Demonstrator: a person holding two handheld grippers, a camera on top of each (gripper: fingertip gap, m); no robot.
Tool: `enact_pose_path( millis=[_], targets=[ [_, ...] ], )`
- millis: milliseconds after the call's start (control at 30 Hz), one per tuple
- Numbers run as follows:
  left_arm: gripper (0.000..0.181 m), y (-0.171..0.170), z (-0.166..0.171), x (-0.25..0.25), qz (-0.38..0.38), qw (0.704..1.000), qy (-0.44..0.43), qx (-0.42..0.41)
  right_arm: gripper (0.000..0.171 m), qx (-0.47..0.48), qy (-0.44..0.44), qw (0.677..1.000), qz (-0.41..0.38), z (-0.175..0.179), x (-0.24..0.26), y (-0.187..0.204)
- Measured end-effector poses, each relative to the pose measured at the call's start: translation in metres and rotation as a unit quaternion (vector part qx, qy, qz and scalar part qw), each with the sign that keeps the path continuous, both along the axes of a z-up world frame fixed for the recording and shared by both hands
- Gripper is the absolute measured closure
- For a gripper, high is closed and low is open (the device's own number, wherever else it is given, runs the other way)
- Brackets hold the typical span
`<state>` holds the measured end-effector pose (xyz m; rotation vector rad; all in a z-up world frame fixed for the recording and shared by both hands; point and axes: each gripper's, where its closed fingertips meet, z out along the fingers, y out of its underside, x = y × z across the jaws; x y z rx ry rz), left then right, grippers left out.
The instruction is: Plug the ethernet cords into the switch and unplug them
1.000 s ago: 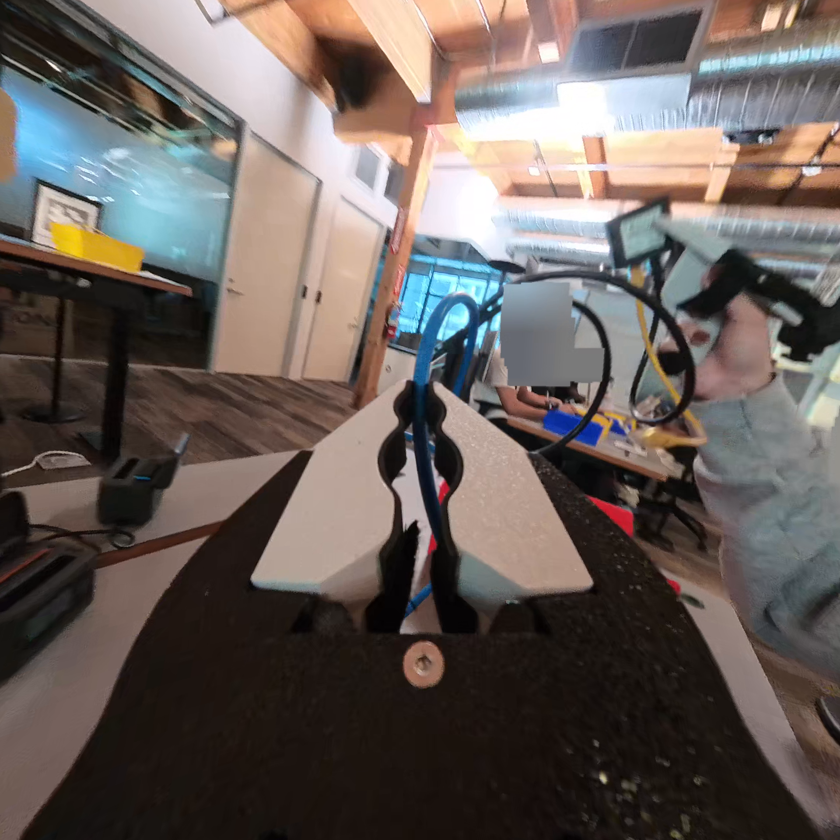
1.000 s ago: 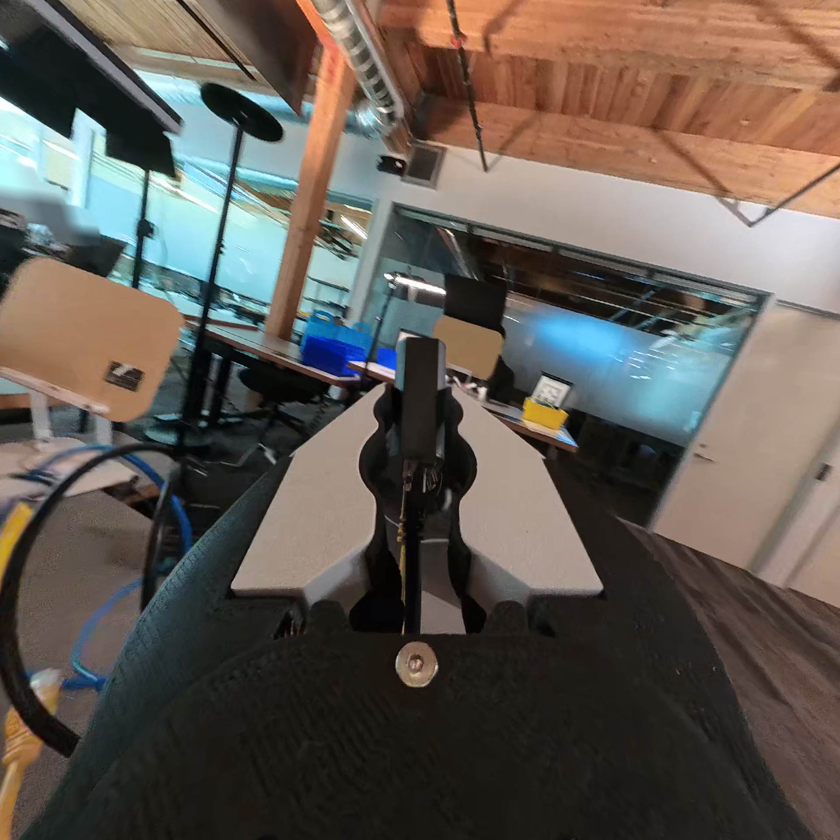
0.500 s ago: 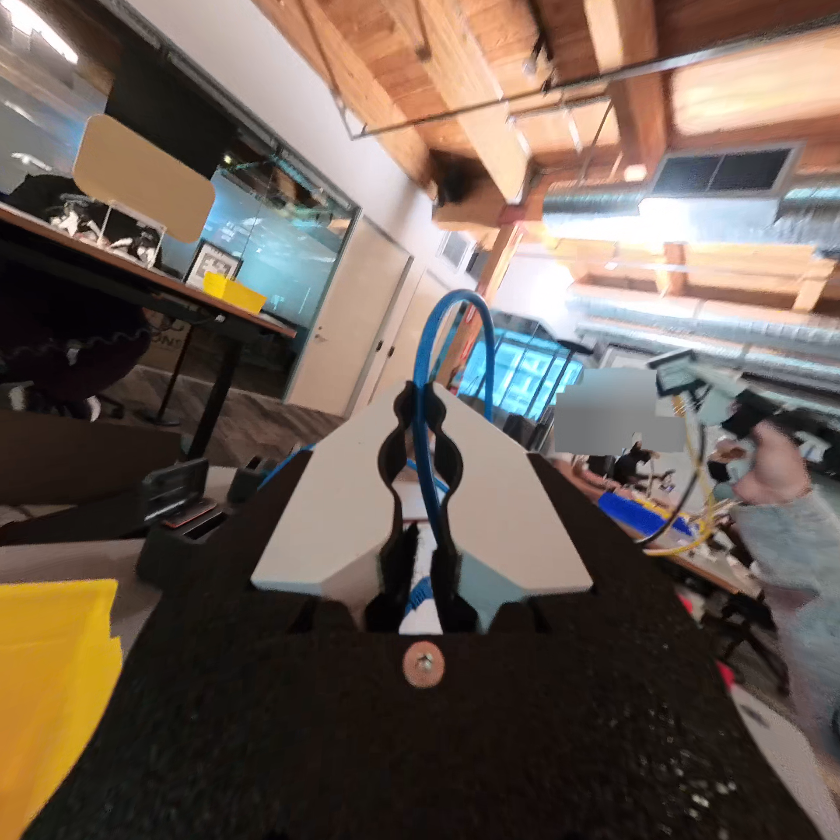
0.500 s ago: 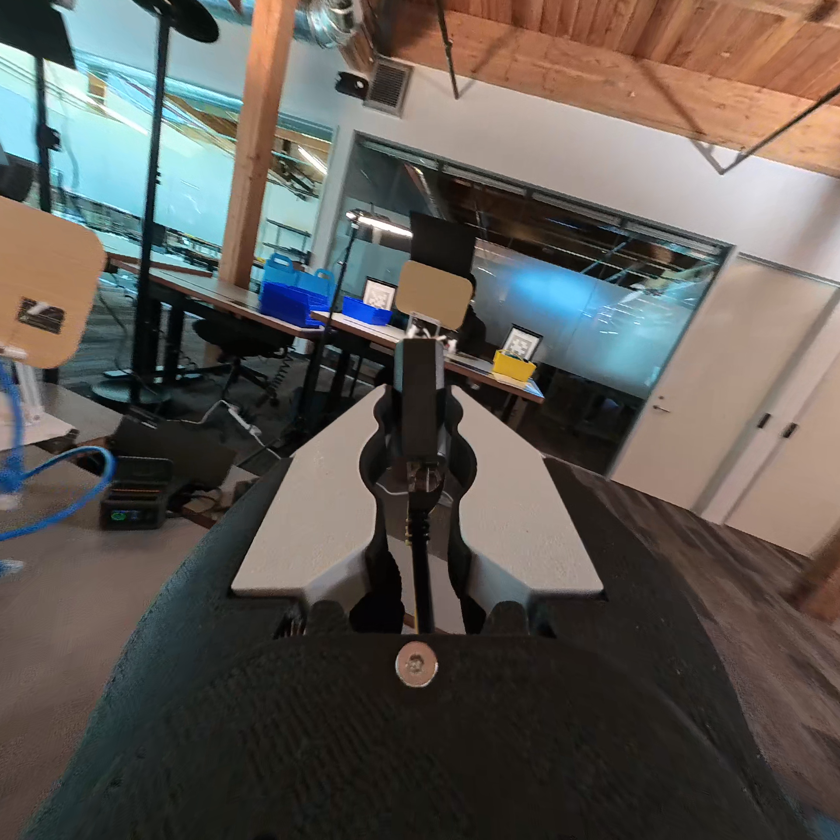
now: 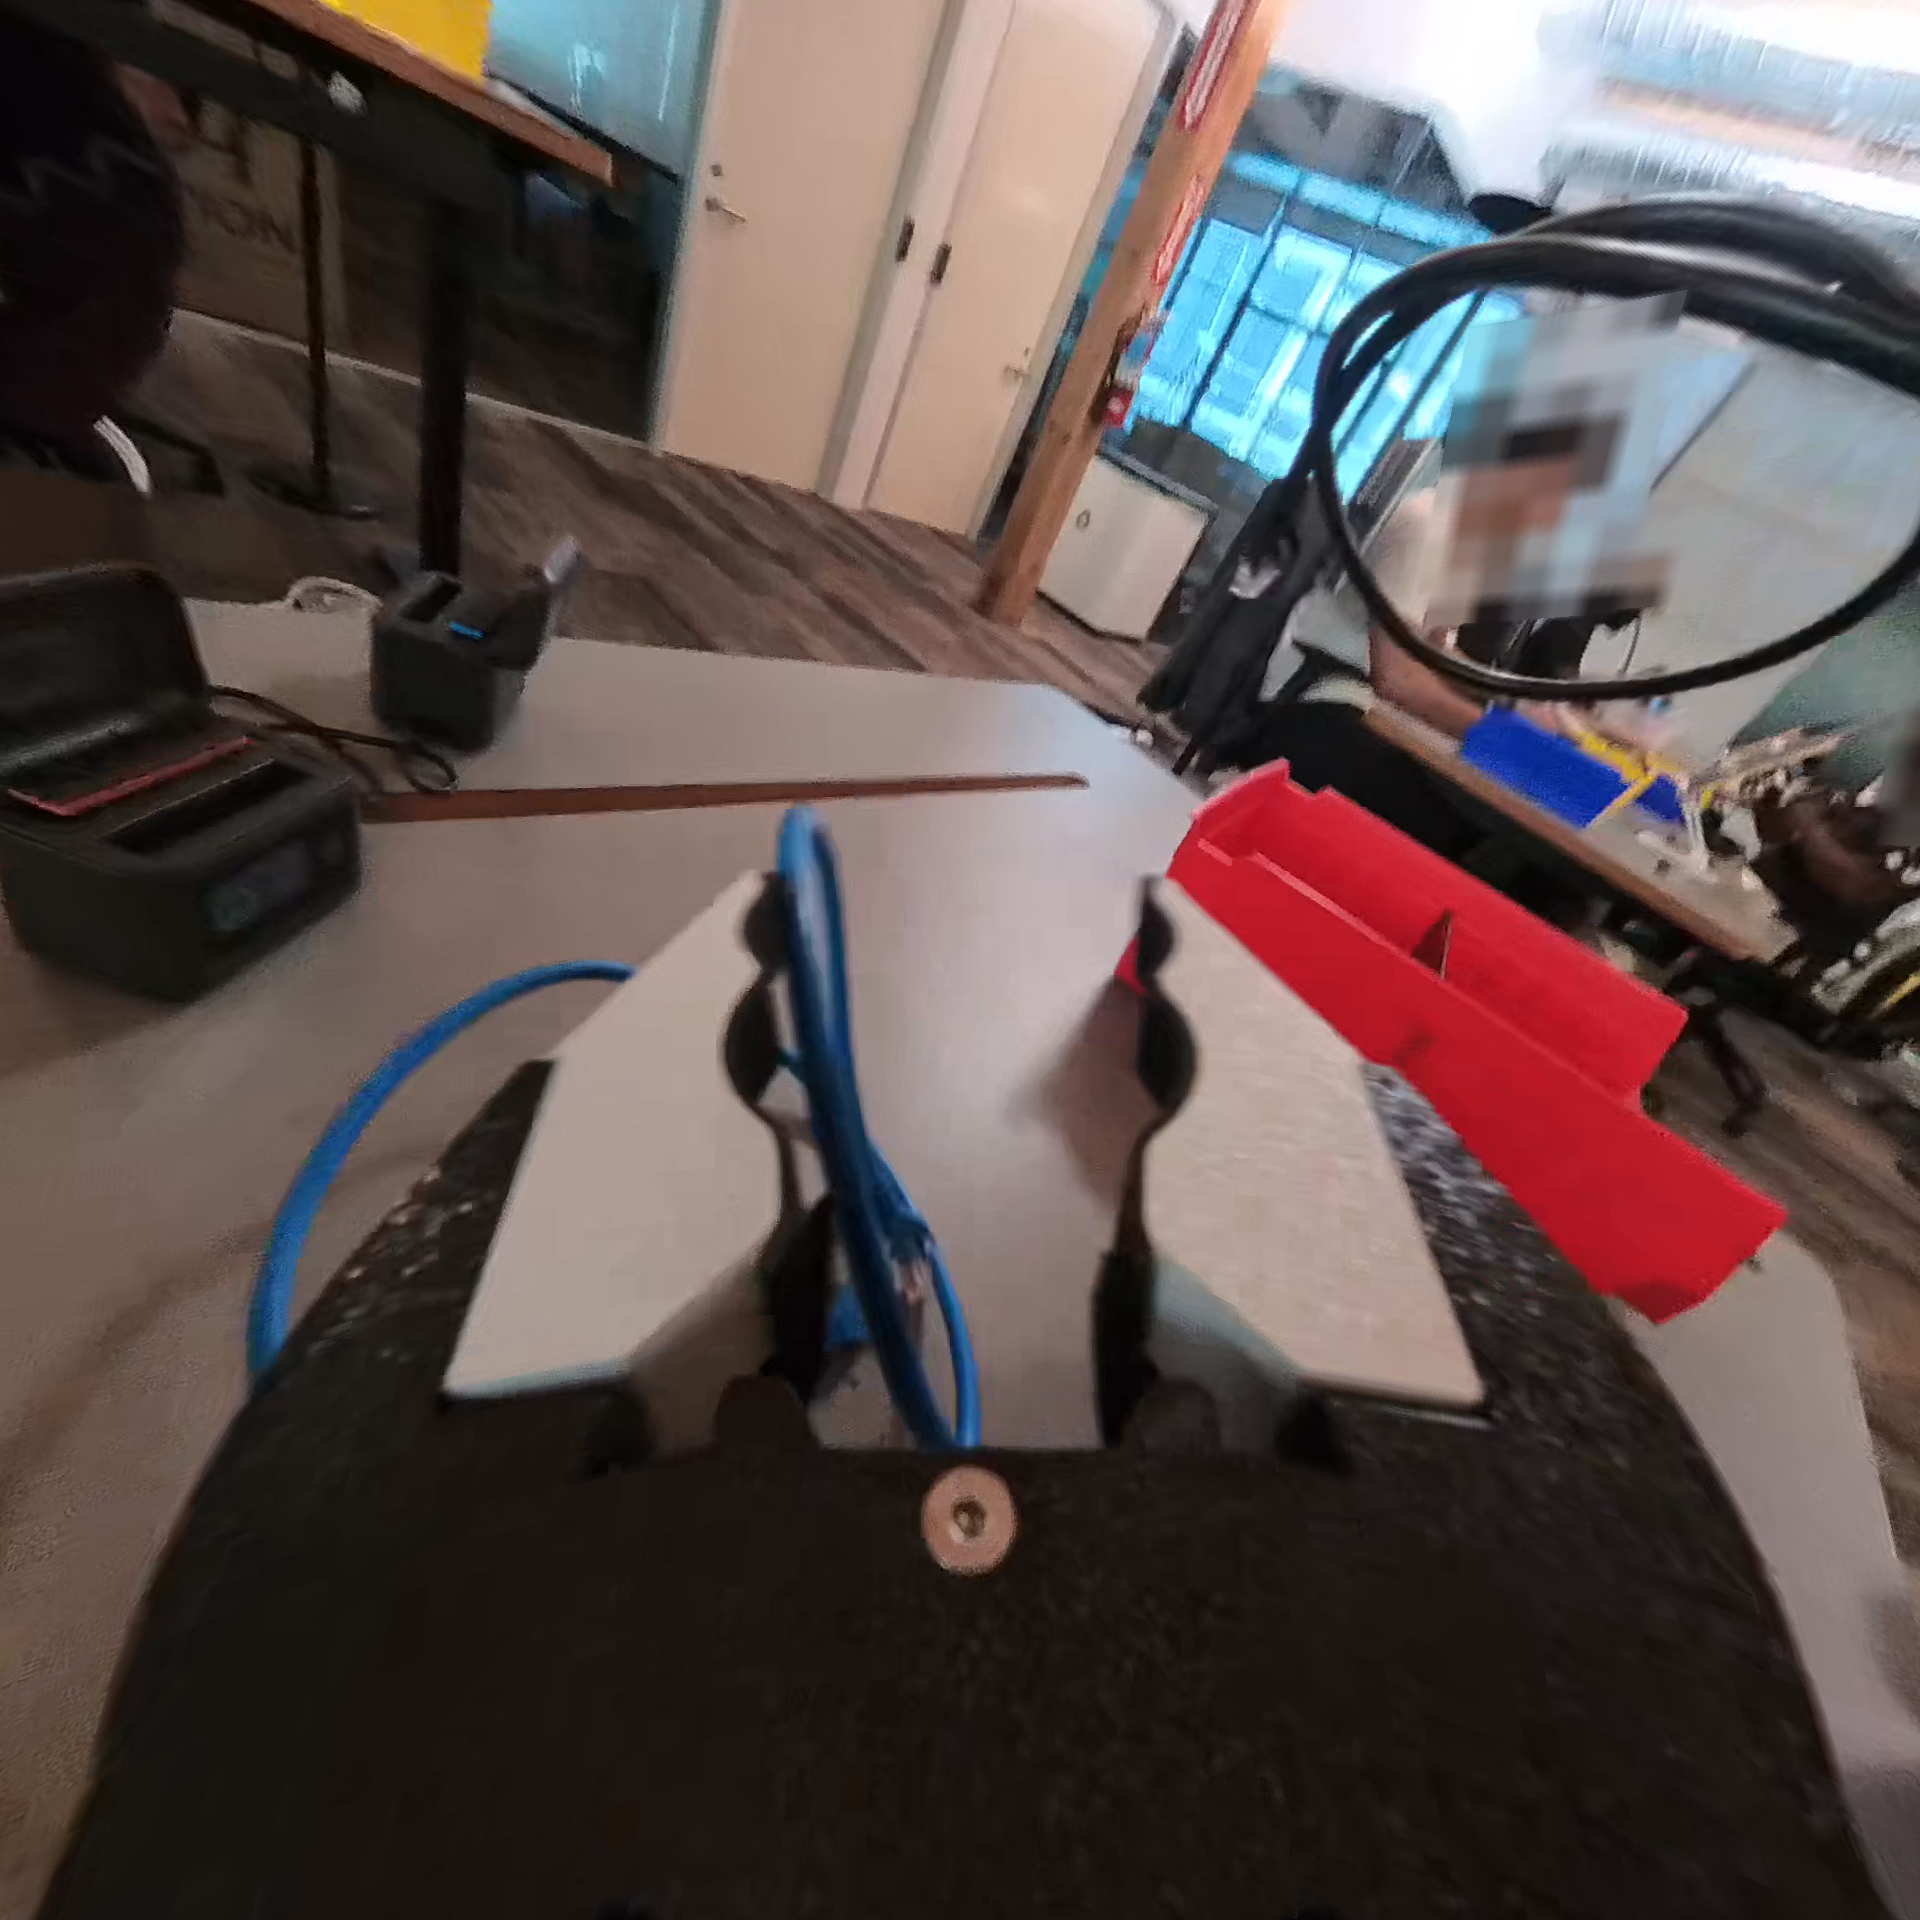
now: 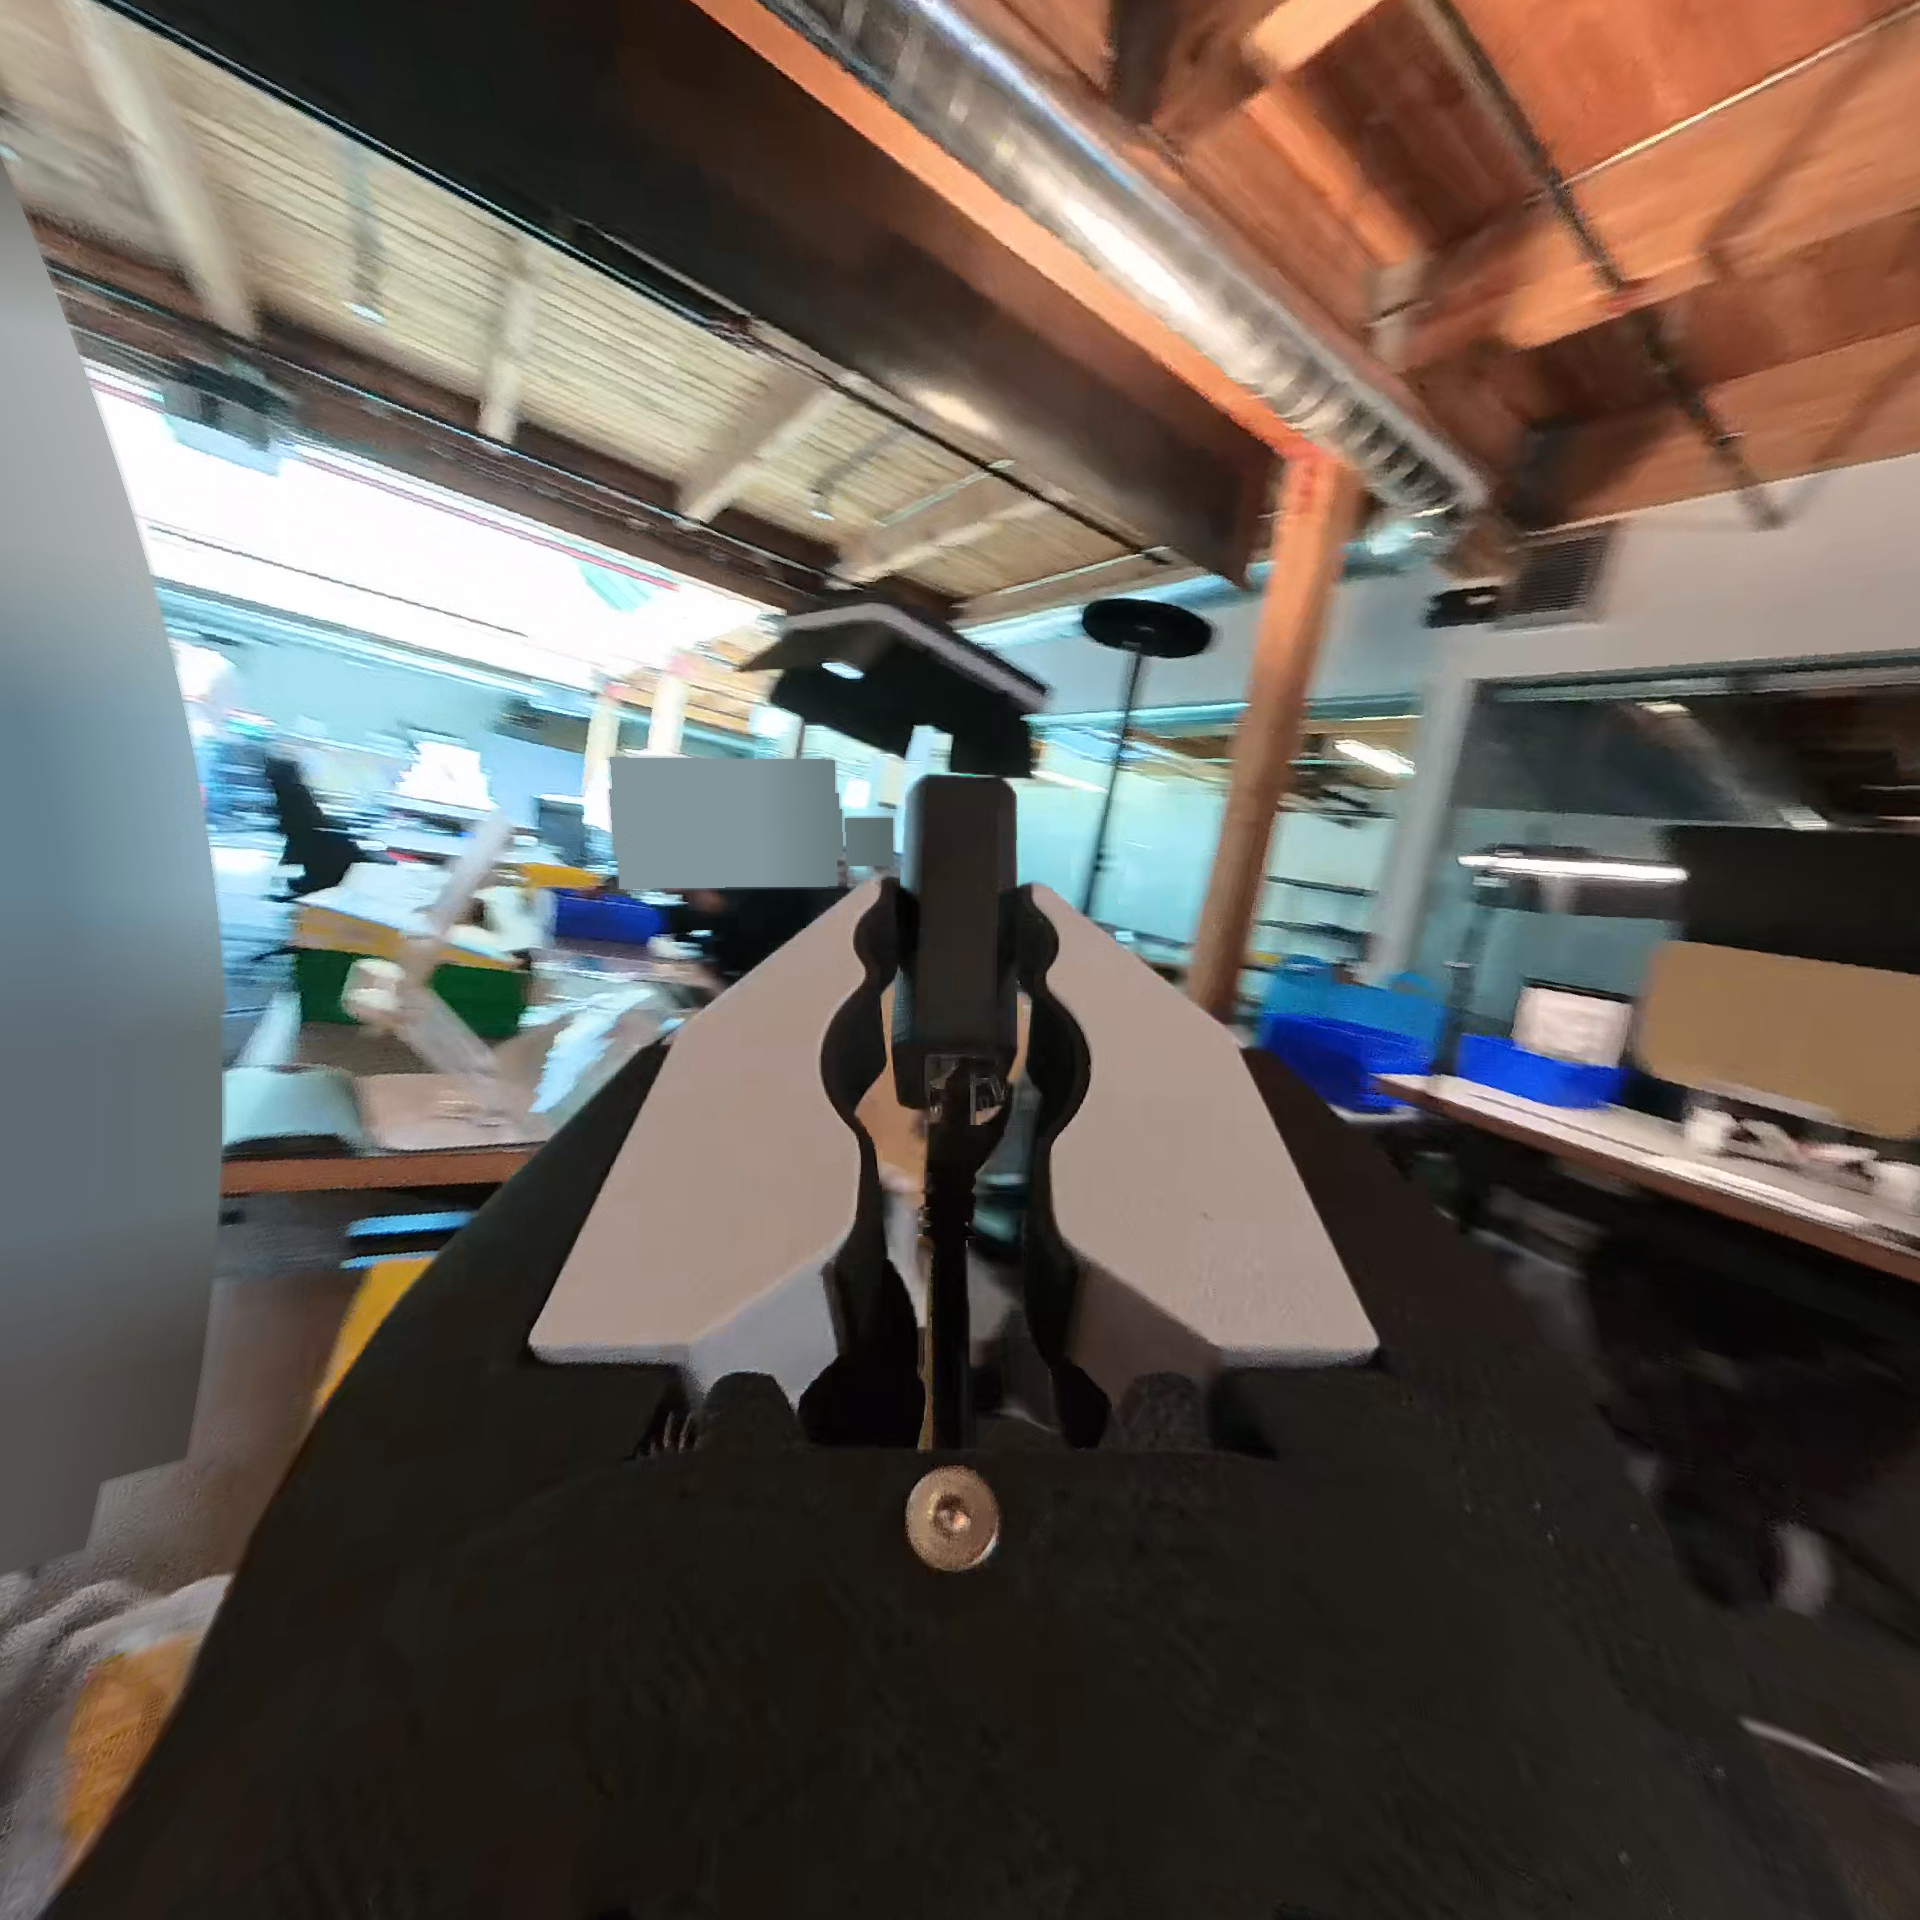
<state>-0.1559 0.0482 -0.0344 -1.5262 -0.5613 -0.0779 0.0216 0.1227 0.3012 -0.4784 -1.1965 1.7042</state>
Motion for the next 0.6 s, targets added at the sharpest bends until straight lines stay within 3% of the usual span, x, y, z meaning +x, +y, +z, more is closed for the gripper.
enact_pose_path(
  millis=[33,100,200,333,500,600],
  targets=[
    [0.1,-0.005,0.009,-0.002,0.012,1.0,0.007,0.018,0.151,0.004,-0.006,0.999,0.034,-0.007,-0.001,-0.011],
    [0.092,-0.019,0.036,0.001,0.014,0.997,0.04,0.067,0.151,0.02,-0.02,0.994,0.105,-0.031,-0.005,-0.033],
    [0.094,-0.034,0.077,0.022,-0.021,0.988,0.097,0.12,0.151,0.031,-0.049,0.983,0.177,-0.08,-0.017,-0.053],
    [0.093,-0.041,0.104,0.067,-0.102,0.971,0.16,0.149,0.151,0.02,-0.071,0.965,0.253,-0.142,-0.029,-0.072],
    [0.107,-0.037,0.104,0.125,-0.224,0.941,0.187,0.173,0.151,-0.018,-0.094,0.945,0.314,-0.19,-0.04,-0.088],
    [0.134,-0.03,0.068,0.139,-0.295,0.939,0.166,0.066,0.151,-0.035,-0.104,0.941,0.322,-0.204,-0.045,-0.092]
  ],
)
